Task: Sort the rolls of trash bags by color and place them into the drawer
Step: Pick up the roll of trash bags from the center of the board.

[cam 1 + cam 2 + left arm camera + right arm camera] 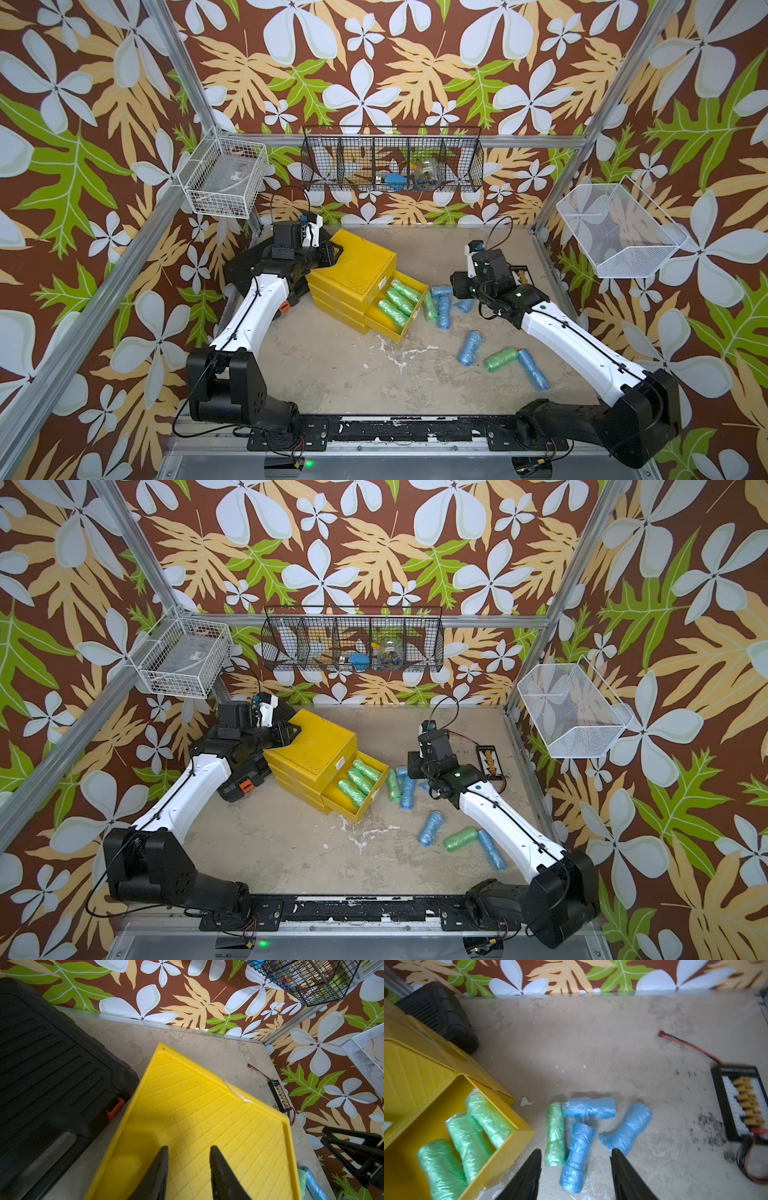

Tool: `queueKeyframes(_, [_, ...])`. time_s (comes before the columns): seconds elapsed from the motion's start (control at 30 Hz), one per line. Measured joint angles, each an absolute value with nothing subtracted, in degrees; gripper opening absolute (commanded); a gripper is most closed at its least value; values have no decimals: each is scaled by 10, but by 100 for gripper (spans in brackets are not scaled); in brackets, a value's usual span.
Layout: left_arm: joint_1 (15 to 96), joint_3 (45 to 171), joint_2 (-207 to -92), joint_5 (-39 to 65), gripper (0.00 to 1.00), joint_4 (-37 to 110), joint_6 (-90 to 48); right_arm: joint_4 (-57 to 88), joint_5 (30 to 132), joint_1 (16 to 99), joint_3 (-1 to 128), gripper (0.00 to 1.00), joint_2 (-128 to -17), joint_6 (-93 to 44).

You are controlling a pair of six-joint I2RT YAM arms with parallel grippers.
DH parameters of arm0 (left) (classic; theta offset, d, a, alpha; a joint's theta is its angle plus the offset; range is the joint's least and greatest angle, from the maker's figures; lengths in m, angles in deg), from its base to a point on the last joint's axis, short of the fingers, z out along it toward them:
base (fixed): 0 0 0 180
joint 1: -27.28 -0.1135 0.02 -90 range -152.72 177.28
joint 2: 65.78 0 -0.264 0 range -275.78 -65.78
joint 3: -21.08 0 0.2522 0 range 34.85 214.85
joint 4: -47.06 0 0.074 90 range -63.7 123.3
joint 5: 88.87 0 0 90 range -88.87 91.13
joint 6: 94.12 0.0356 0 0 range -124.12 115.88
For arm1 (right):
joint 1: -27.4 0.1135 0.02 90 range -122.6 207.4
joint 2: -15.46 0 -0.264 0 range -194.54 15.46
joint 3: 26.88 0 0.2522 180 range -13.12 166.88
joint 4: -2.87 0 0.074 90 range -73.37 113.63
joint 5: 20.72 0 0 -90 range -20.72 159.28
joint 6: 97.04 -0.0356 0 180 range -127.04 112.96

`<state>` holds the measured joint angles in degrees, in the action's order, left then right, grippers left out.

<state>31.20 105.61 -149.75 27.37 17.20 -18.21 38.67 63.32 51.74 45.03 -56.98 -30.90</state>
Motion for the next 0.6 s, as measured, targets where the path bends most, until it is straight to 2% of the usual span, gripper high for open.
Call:
queueKeyframes(0.23, [312, 1053, -1497, 278, 37, 177, -186, 412, 696, 400, 322, 60, -499, -409])
queueKeyframes(0.4, [312, 1055, -1497, 280, 37, 177, -187, 458, 708, 379, 288, 68, -485, -470])
queueKeyframes(0.6, [312, 1057, -1498, 280, 37, 175, -188, 521, 689, 370, 253, 68, -478, -552])
